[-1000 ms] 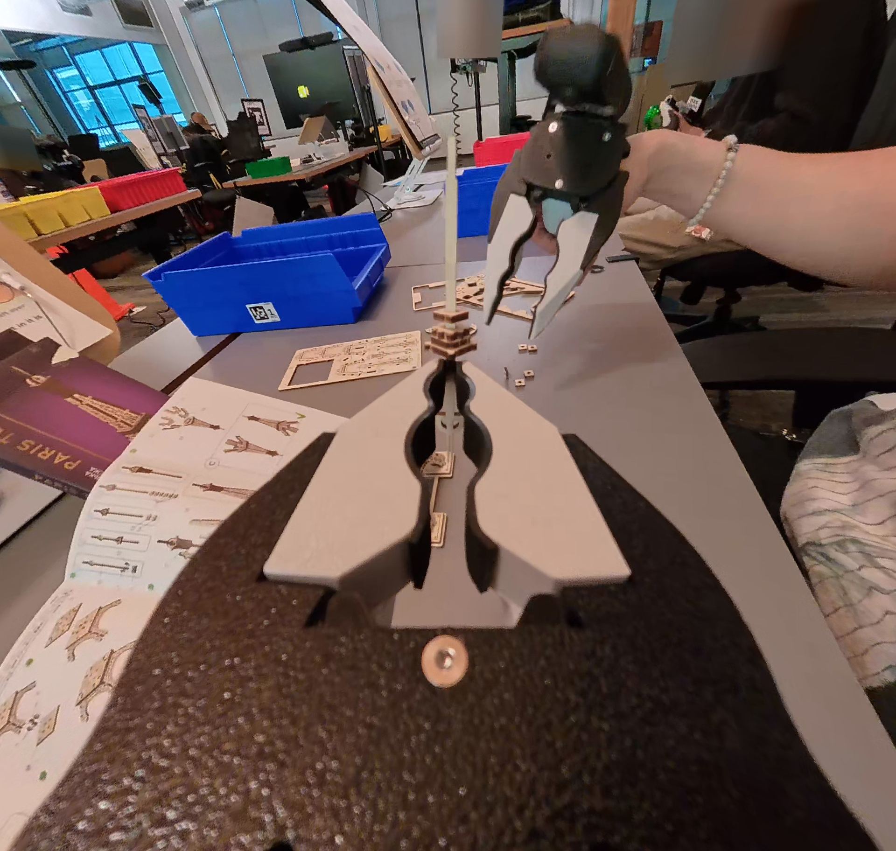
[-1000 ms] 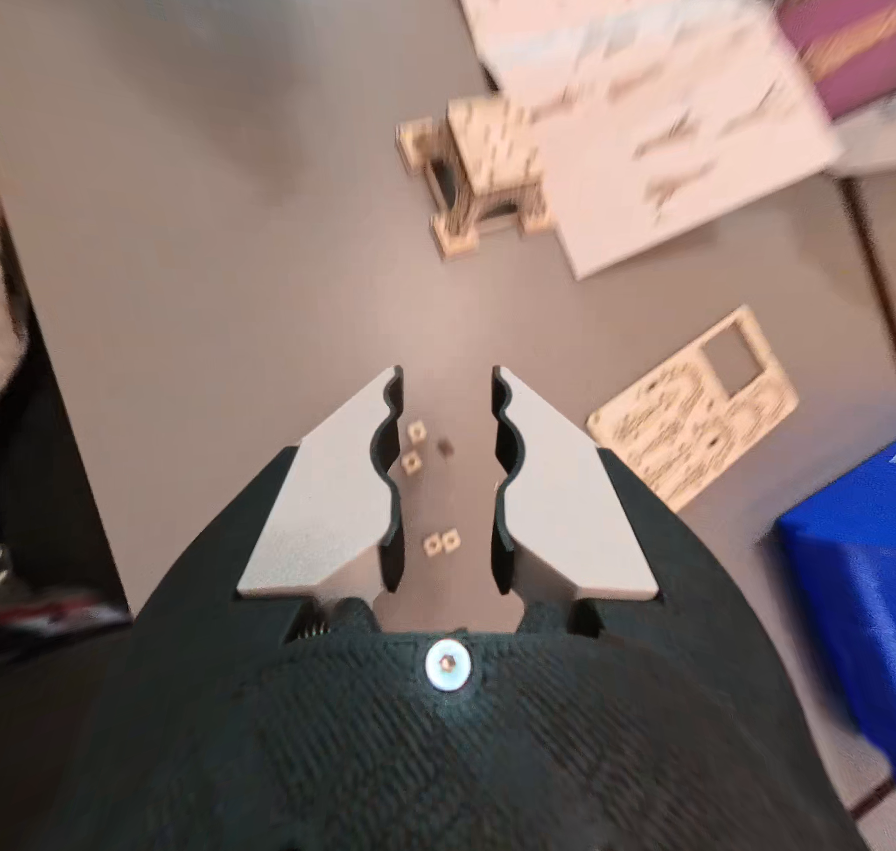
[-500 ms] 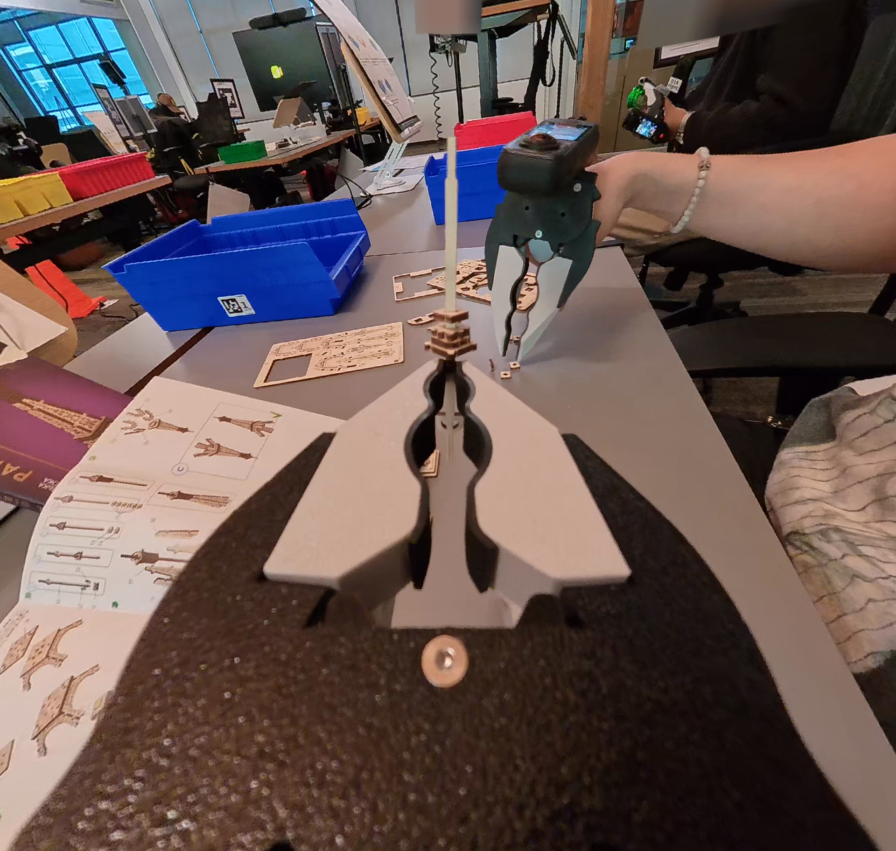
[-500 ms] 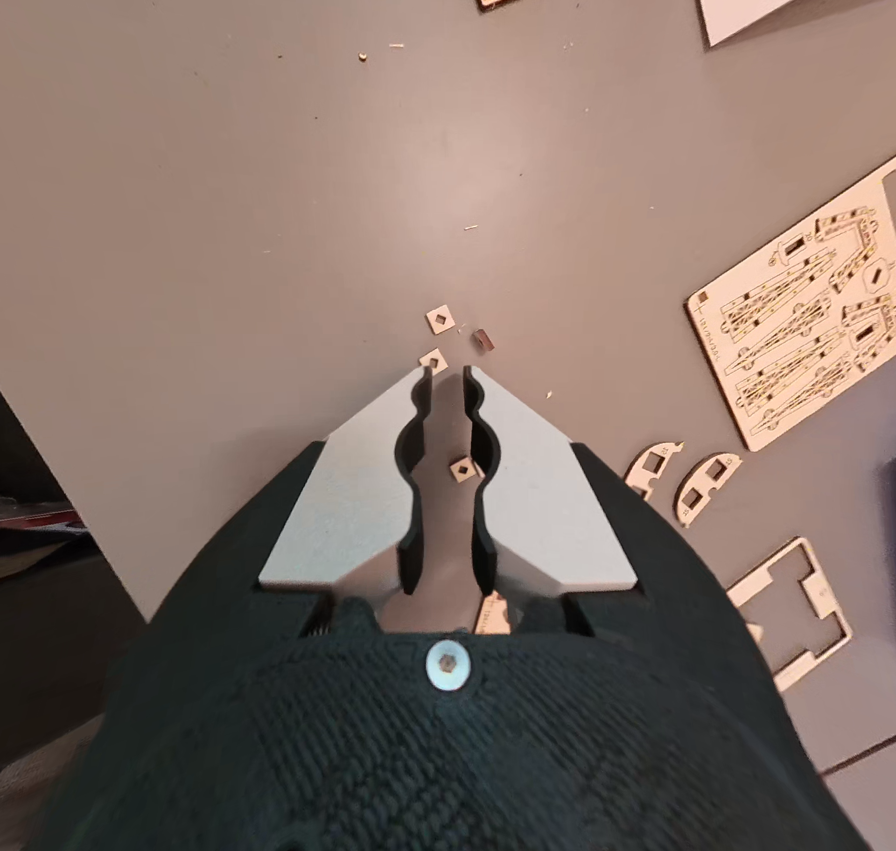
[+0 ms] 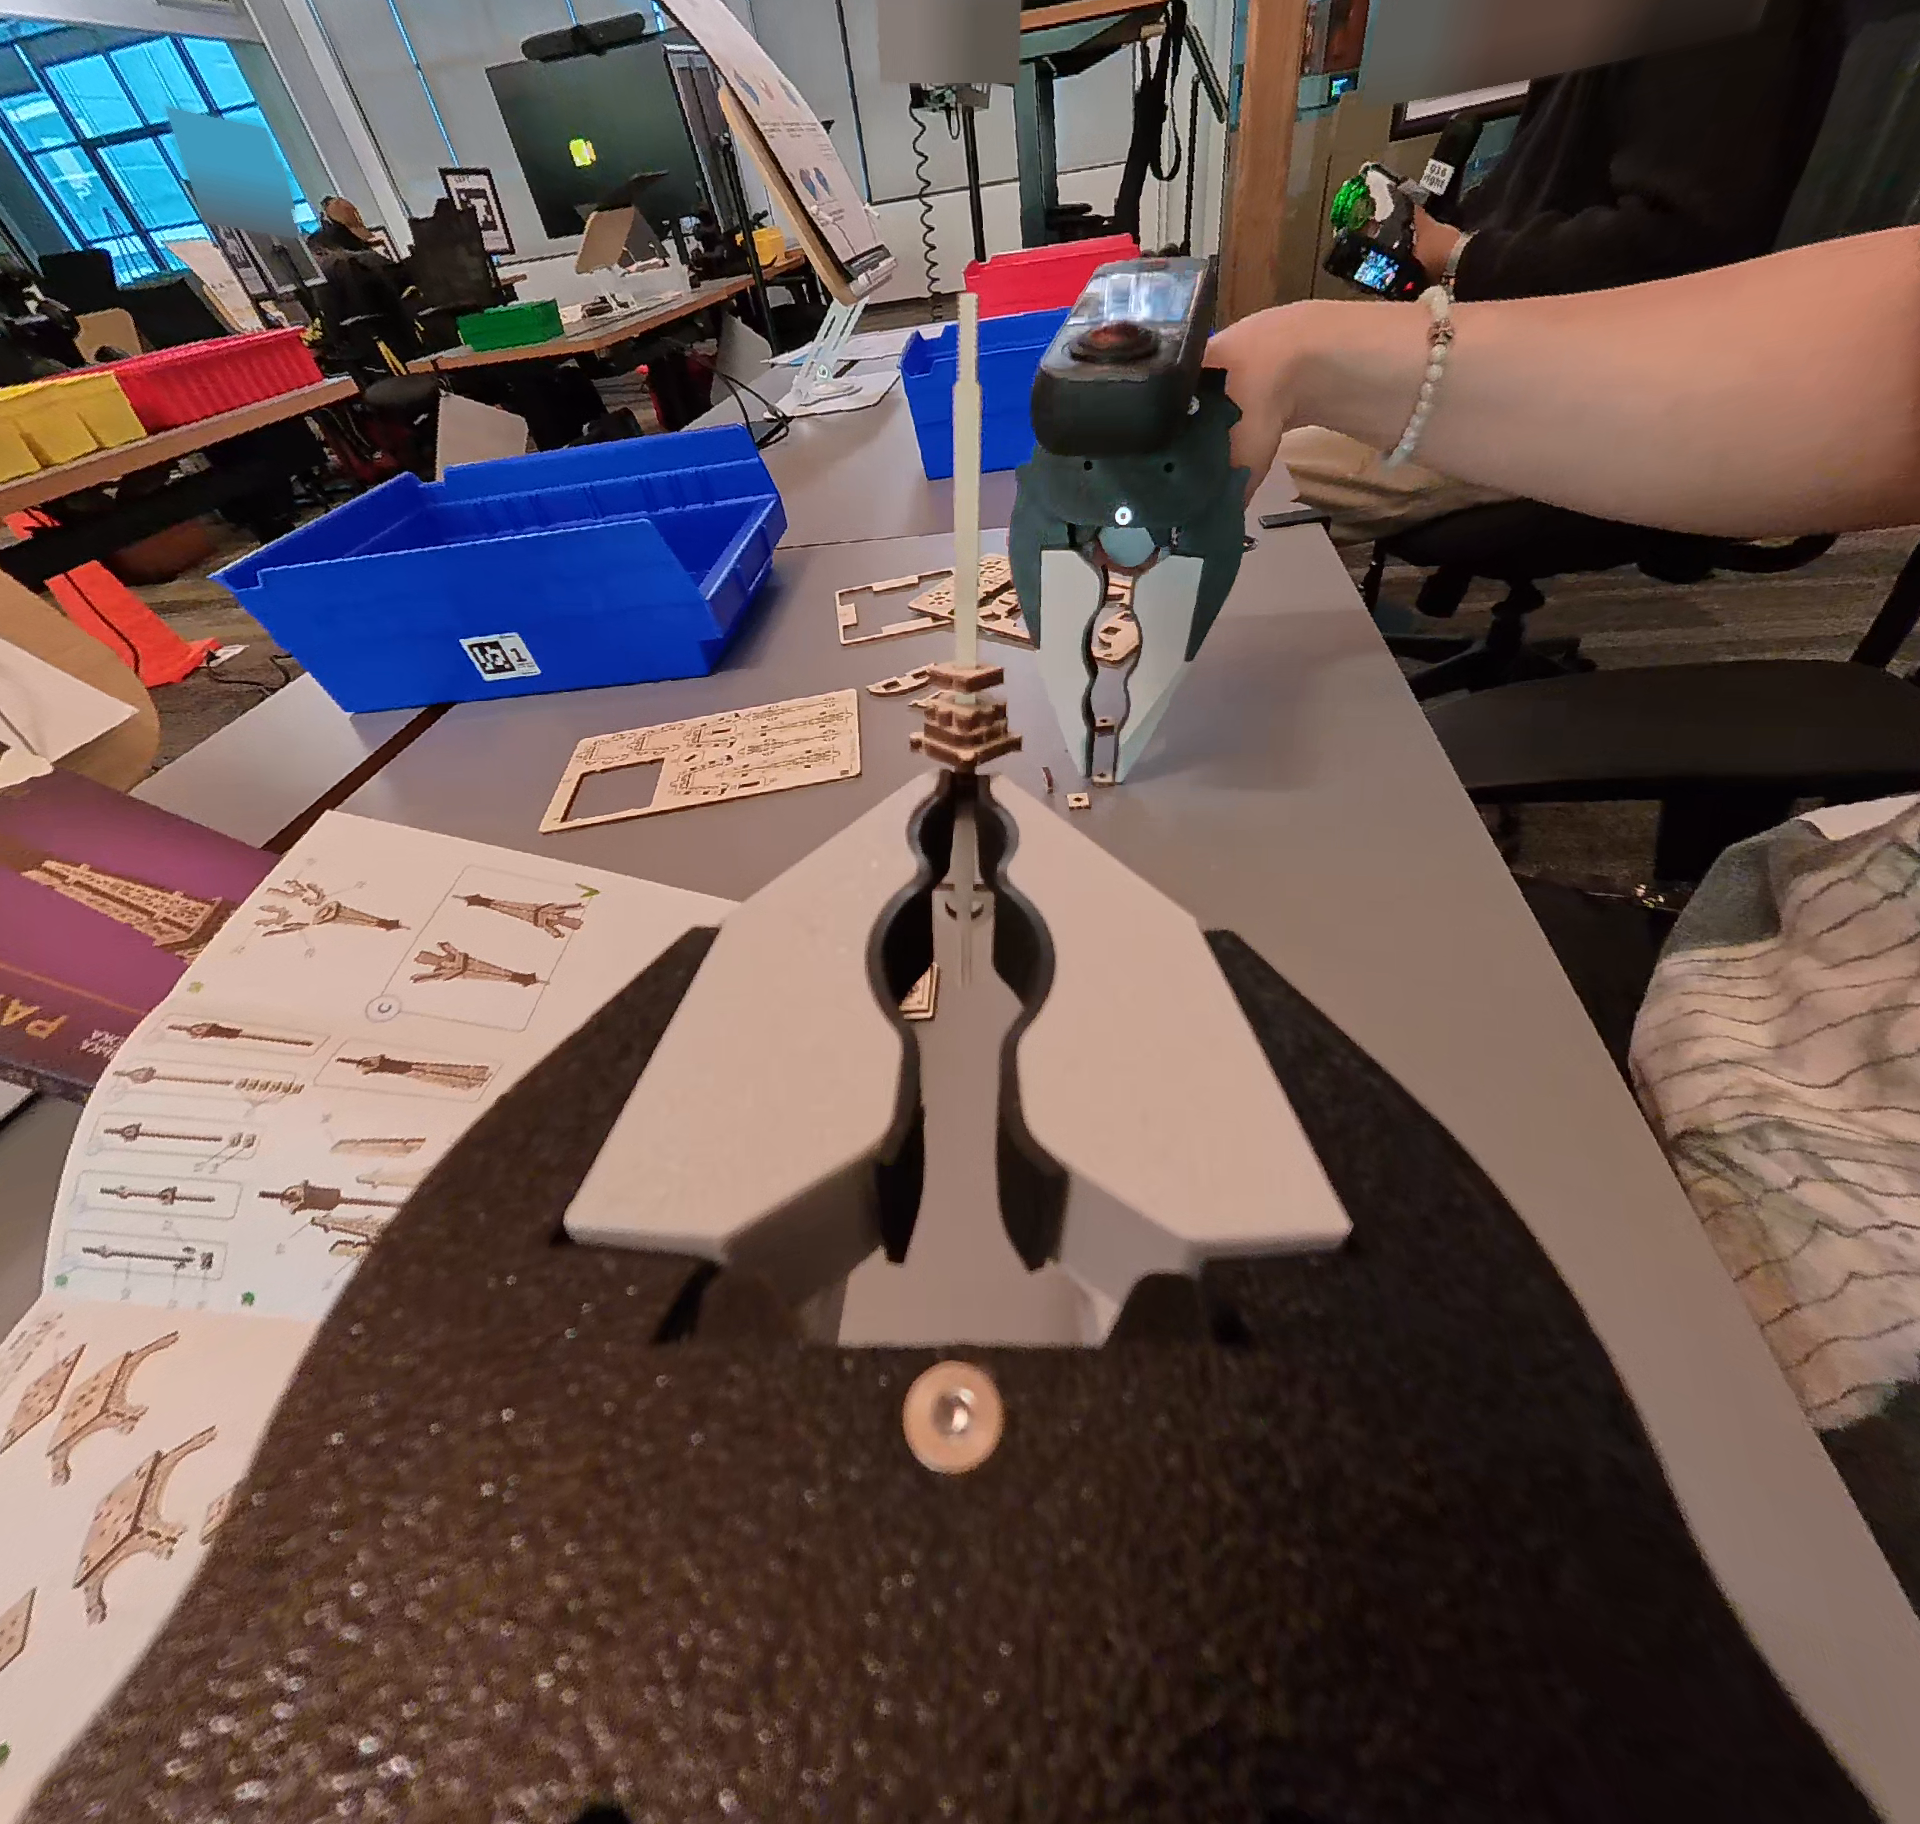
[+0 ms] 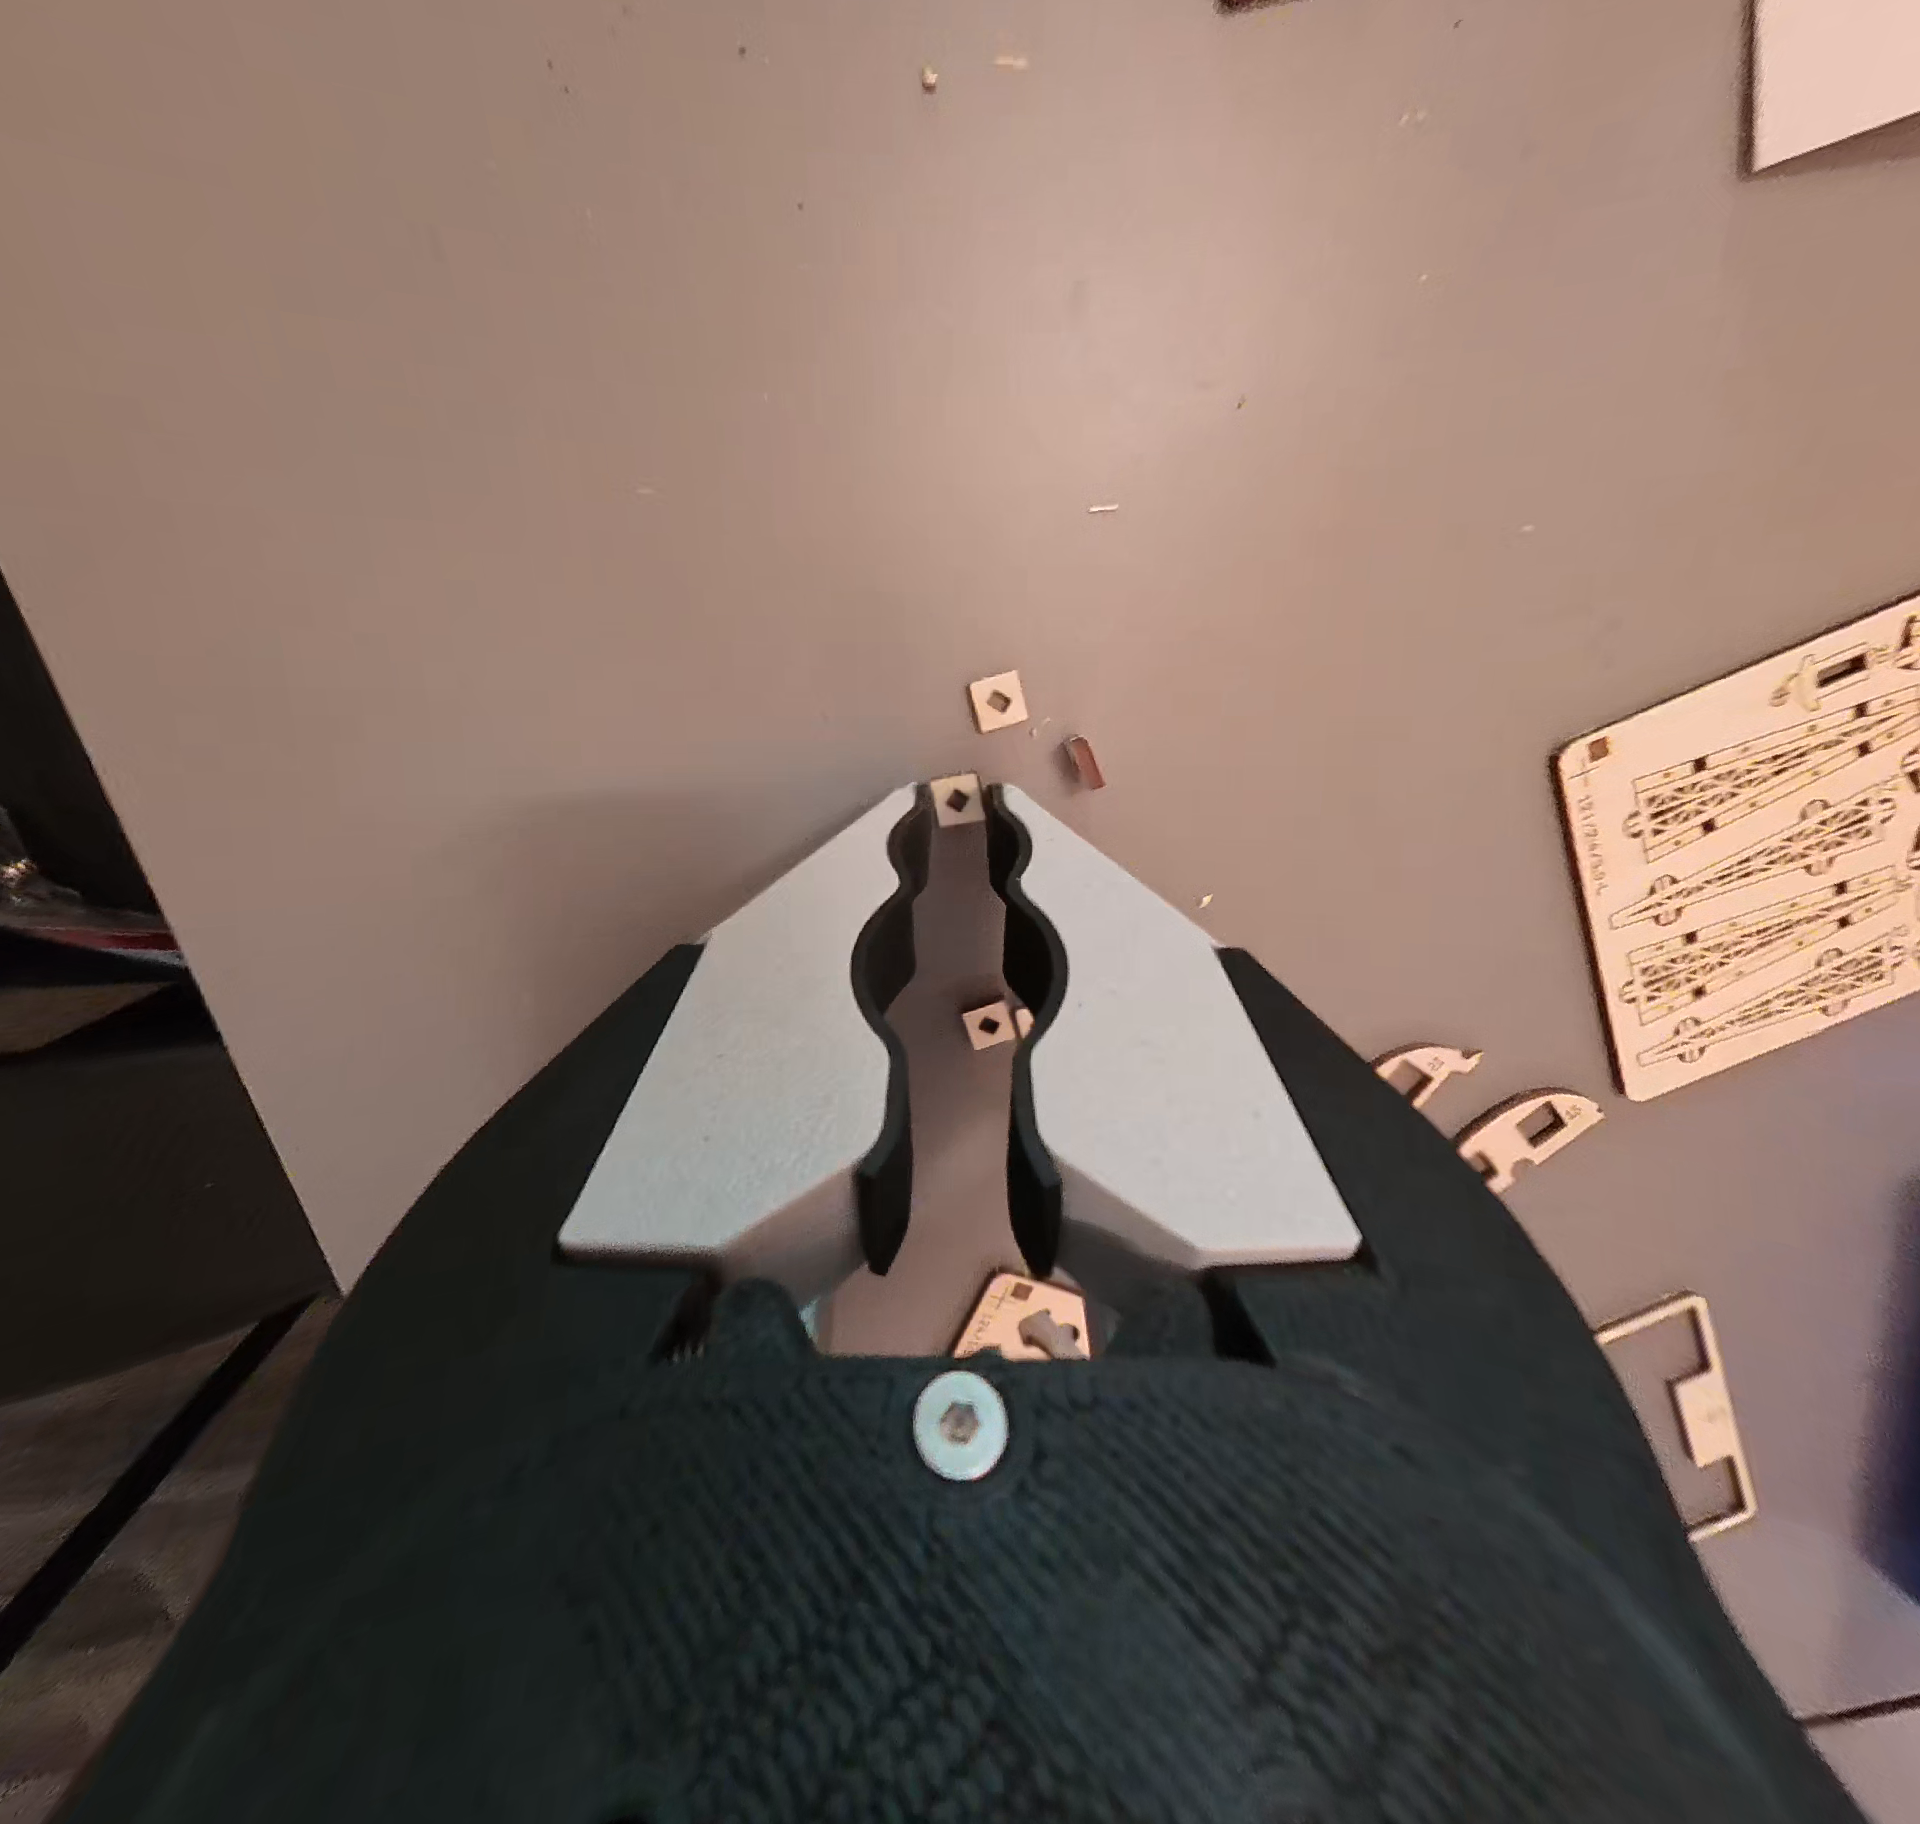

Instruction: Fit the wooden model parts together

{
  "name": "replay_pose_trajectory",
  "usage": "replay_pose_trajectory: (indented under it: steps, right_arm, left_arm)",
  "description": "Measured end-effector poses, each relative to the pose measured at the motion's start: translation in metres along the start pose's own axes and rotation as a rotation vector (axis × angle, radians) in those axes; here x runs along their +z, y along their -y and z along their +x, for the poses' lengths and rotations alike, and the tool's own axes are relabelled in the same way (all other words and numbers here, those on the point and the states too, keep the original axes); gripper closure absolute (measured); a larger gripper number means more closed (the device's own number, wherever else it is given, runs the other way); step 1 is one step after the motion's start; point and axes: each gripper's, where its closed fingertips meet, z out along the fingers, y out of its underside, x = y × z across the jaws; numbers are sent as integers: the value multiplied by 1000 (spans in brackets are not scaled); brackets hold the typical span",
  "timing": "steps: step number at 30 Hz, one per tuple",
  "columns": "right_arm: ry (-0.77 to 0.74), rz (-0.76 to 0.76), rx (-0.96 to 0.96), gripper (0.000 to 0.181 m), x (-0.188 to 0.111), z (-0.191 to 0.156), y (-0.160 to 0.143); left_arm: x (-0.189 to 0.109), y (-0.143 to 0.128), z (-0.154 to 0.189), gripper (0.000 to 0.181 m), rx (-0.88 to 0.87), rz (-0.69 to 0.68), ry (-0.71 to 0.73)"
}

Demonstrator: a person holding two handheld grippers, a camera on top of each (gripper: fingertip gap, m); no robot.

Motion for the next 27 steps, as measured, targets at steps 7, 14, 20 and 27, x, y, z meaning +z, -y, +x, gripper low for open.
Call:
replay_pose_trajectory:
  steps: [7, 14, 20, 27]
  right_arm:
    - [-12, 10, 23, 174, 0, -1, -1]
    - [-28, 18, 0, 173, 1, -3, 3]
    - [-61, -12, 61, 172, 1, 0, 1]
    - [-69, 22, 170, 175, 2, 0, 3]
  left_arm:
    - [2, 0, 1, 181, -2, 0, -7]
    - [2, 1, 2, 181, 2, 0, -6]
    - [2, 0, 2, 181, 0, -1, -5]
    - [6, -1, 1, 181, 6, -3, 3]
